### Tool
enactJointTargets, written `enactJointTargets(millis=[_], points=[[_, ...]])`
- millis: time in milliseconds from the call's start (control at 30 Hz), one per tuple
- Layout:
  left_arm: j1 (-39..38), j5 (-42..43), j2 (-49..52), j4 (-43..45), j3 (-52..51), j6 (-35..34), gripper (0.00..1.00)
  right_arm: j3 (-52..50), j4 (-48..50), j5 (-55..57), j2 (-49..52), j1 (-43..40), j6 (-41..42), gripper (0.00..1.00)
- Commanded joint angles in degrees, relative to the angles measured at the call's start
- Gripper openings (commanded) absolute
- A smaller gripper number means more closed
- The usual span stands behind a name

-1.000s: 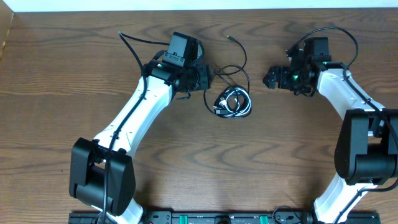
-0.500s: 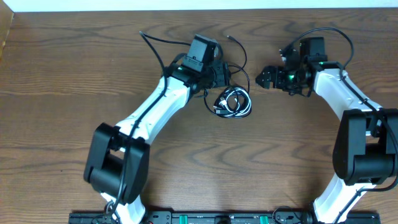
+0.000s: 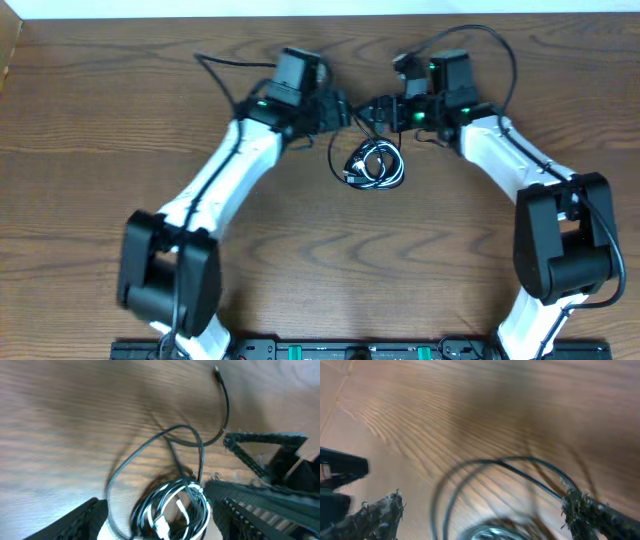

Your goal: Untangle cables

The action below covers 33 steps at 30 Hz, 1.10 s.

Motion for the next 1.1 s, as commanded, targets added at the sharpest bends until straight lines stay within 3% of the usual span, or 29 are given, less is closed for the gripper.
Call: enactJointTargets(millis=[0, 133, 167, 200, 233, 267, 333, 367, 400, 433, 500, 633, 667, 767, 900, 1067], points=[[3.7, 1.1, -2.8, -6.4, 1.3, -0.3, 0.73, 0.0, 1.2, 6.7, -0.4, 4.5, -0.1, 0.92], [6.7, 1.2, -2.7, -14.4, 1.2, 0.3, 0.70, 0.0, -0.7, 16.4, -0.3, 9.0, -0.1, 0.75], [7.2, 1.2, -2.7, -16.7, 1.2, 2.0, 0.69, 0.0, -1.8, 19.6, -0.3, 10.1, -0.1, 0.58], [7.3, 1.2, -2.7, -19.2, 1.2, 5.3, 0.69, 0.0, -2.6, 23.4, -0.3, 10.9, -0.1, 0.24], [7.2, 1.2, -2.7, -20.3, 1.2, 6.3, 0.69, 0.0, -2.6, 23.5, -0.3, 10.9, -0.1, 0.10], [7.2, 1.2, -2.7, -21.5, 1.2, 7.2, 0.69, 0.0, -2.6, 23.0, -0.6, 10.2, 1.6, 0.01], [7.2, 1.2, -2.7, -22.6, 1.2, 7.6, 0.70, 0.0, -3.0, 18.8, -1.9, 8.0, 5.7, 0.01], [7.1, 2.6, -2.7, -22.8, 1.1, 8.7, 0.70, 0.0, -3.5, 15.6, -2.5, 6.4, 7.3, 0.20], [7.1, 3.8, -2.7, -22.8, 1.1, 9.4, 0.70, 0.0, -3.8, 14.1, -2.7, 5.9, 7.5, 0.28], [7.1, 7.8, -2.5, -22.8, 1.1, 12.3, 0.74, 0.0, -4.7, 8.5, -3.0, 3.4, 7.5, 0.68], [7.0, 11.9, -2.1, -22.9, 1.1, 17.9, 0.75, 0.0, -6.4, 7.1, -3.0, 1.3, 7.5, 0.88], [4.5, 12.6, -2.0, -23.8, 1.1, 24.1, 0.74, 0.0, -14.7, 5.3, -3.0, -3.6, 8.3, 0.93], [2.9, 12.5, -1.9, -23.9, 1.0, 25.4, 0.70, 0.0, -17.4, 5.3, -3.0, -4.8, 8.3, 0.93], [-0.9, 8.5, -1.3, -23.8, 1.0, 25.4, 0.59, 0.0, -24.1, 6.4, -3.0, -7.7, 8.3, 0.95], [-7.2, -0.3, 0.8, -22.5, 1.0, 25.1, 0.57, 0.0, -29.0, 11.6, -3.0, -12.2, 5.7, 0.97], [-14.4, -0.7, 4.3, -18.0, 1.1, 24.8, 0.46, 0.0, -29.4, 11.6, -2.9, -18.3, 5.7, 0.94]])
